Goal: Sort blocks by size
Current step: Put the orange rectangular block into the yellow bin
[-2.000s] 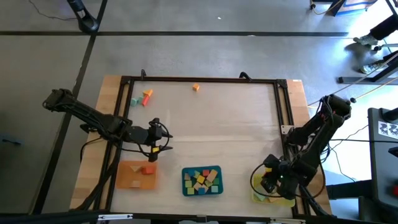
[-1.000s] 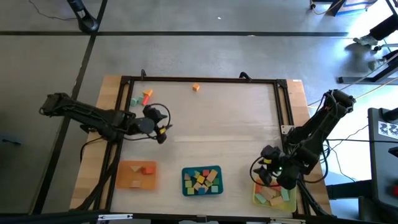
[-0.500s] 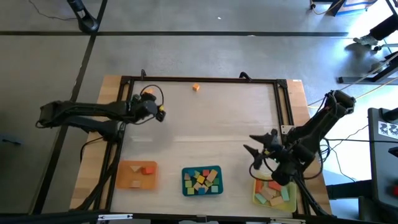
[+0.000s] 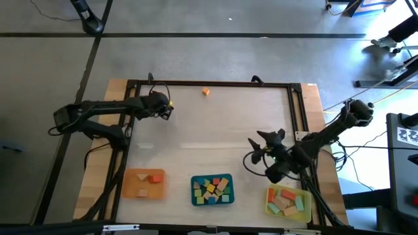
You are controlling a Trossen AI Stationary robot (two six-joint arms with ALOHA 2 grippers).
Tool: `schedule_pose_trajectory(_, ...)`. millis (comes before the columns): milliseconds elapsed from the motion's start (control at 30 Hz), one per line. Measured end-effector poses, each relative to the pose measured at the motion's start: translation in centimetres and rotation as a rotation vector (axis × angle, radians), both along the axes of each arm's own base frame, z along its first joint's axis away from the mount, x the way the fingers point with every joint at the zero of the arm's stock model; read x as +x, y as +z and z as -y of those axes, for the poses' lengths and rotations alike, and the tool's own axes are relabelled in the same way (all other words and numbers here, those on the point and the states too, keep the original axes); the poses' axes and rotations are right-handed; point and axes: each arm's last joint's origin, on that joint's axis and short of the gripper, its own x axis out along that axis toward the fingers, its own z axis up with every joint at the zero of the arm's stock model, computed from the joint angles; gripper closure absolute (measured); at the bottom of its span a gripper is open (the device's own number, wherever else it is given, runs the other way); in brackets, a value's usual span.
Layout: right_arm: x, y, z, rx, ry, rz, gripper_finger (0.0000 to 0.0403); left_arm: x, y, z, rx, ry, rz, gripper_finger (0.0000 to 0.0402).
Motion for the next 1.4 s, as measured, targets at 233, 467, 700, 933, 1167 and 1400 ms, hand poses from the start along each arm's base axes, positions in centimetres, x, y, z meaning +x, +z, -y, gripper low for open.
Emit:
schedule_pose_trajectory(233, 1.3, -1.8, -0.3, -0.010, -0.013, -0.060, 0.0148, -0.8, -1.8, -1.9, -0.055, 0.060, -0.107, 0.0171)
schedule_pose_trajectory(467, 1.7, -2.6, -0.7, 0.001, -0.002, -0.085, 0.0148, -1.2, -2.5, -2.5, -0.112, 0.061, -0.121, 0.0173)
schedule_pose_trajectory(700, 1.7, -2.6, -0.7, 0.006, 0.001, -0.091, 0.0148, -0.9, -2.9, -2.7, -0.136, 0.030, -0.106, 0.0214)
schedule_pose_trajectory(933, 1.7, -2.6, -0.8, 0.021, 0.007, -0.102, 0.0148, -0.7, -3.1, -3.3, -0.122, 0.021, -0.091, 0.0281)
schedule_pose_trajectory(1167, 1.7, -3.0, -1.1, 0.157, 0.060, -0.173, 0.0148, -0.7, -3.1, -3.2, -0.123, -0.004, -0.112, 0.0346)
schedule_pose_trajectory(1400, 2.0, -2.9, -1.4, 0.221, 0.079, -0.155, 0.0148, 0.0, -2.6, -2.0, -0.108, -0.085, -0.119, 0.0348)
